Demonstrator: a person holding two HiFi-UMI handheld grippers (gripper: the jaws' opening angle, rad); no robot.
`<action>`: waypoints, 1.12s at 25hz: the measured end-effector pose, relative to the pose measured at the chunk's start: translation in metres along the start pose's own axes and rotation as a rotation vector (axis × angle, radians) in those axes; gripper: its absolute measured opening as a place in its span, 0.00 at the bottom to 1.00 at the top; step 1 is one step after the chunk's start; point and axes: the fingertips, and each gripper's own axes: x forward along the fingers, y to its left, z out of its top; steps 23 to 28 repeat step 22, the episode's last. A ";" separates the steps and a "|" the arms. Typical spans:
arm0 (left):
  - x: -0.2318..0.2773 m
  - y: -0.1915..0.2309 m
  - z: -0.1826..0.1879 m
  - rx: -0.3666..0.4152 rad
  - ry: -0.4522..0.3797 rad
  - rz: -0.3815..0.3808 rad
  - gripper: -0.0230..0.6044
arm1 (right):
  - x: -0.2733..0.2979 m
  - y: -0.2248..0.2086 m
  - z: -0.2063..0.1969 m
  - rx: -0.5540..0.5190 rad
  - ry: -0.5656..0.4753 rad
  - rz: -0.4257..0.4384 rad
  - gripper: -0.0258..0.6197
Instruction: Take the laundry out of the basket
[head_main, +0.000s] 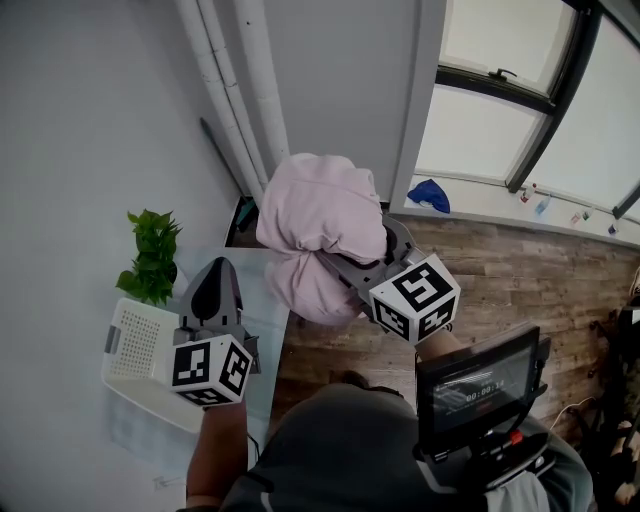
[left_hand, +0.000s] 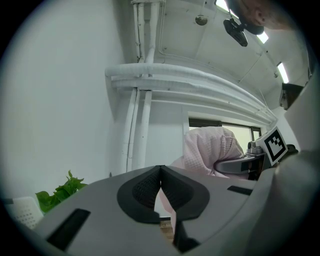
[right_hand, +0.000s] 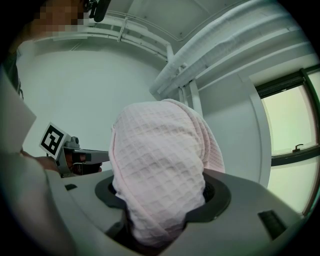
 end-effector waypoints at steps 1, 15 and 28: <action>0.000 0.000 -0.001 -0.004 0.002 0.000 0.05 | 0.000 0.000 0.000 0.003 0.001 -0.002 0.52; 0.001 0.001 -0.006 -0.019 0.010 -0.023 0.05 | 0.000 -0.001 -0.003 0.017 0.010 -0.020 0.52; 0.001 -0.006 -0.004 -0.001 0.008 -0.046 0.05 | -0.001 -0.002 -0.001 0.007 0.008 -0.022 0.52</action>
